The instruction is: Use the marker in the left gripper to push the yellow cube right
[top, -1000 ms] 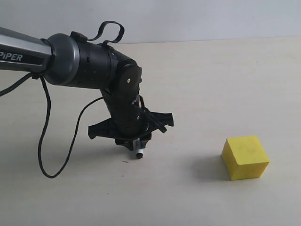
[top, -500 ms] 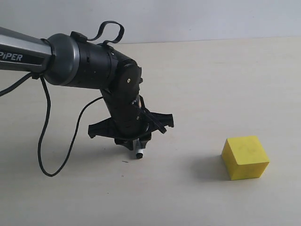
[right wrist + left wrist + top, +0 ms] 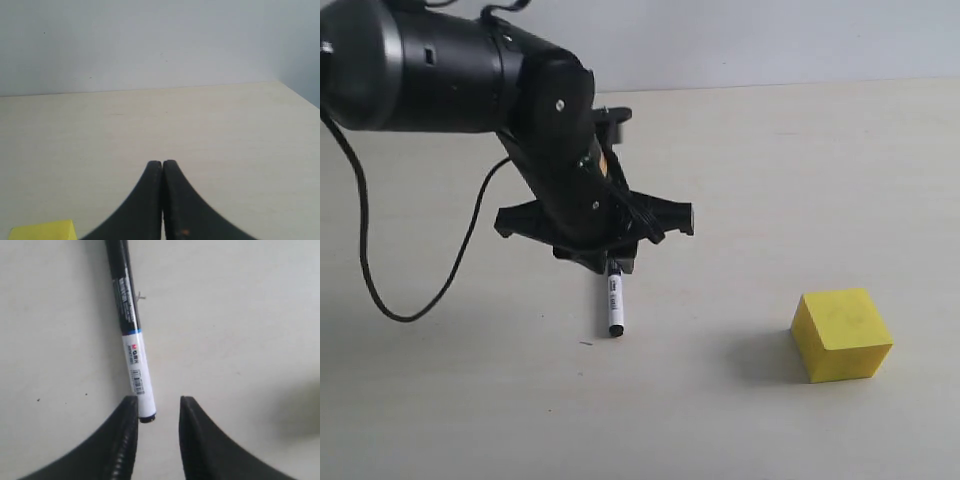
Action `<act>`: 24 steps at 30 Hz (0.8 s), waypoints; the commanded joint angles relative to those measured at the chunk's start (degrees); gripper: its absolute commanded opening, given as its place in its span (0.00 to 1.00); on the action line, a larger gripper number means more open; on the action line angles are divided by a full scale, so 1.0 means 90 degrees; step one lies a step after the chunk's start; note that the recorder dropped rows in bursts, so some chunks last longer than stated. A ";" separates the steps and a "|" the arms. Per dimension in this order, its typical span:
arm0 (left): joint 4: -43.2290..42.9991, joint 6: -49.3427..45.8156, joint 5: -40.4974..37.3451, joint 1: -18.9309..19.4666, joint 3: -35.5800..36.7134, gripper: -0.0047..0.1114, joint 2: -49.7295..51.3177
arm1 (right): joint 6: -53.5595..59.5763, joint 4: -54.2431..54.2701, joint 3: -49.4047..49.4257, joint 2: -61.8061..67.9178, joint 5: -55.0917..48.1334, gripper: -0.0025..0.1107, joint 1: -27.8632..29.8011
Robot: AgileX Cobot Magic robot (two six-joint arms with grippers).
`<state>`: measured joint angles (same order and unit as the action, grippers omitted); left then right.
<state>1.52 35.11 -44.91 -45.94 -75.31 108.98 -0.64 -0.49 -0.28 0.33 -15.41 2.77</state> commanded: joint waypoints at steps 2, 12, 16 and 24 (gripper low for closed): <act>-0.0019 -0.0698 0.0419 -0.0046 0.0337 0.23 -0.0832 | 0.0028 0.0011 0.0031 -0.0036 0.0029 0.02 0.0038; -0.0079 -0.1653 0.4298 -0.0385 0.3274 0.04 -0.3085 | 0.0028 0.0011 0.0031 -0.0036 0.0029 0.02 0.0038; -0.0079 -0.1698 0.6064 -0.0441 0.4679 0.04 -0.4198 | 0.0028 0.0011 0.0031 -0.0036 0.0029 0.02 0.0038; -0.0079 -0.1738 0.5911 -0.0441 0.5818 0.04 -0.5516 | 0.0028 0.0011 0.0031 -0.0036 0.0029 0.02 0.0038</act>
<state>1.05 19.87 7.13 -49.62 -24.67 61.53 -0.64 -0.49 -0.28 0.33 -15.41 2.77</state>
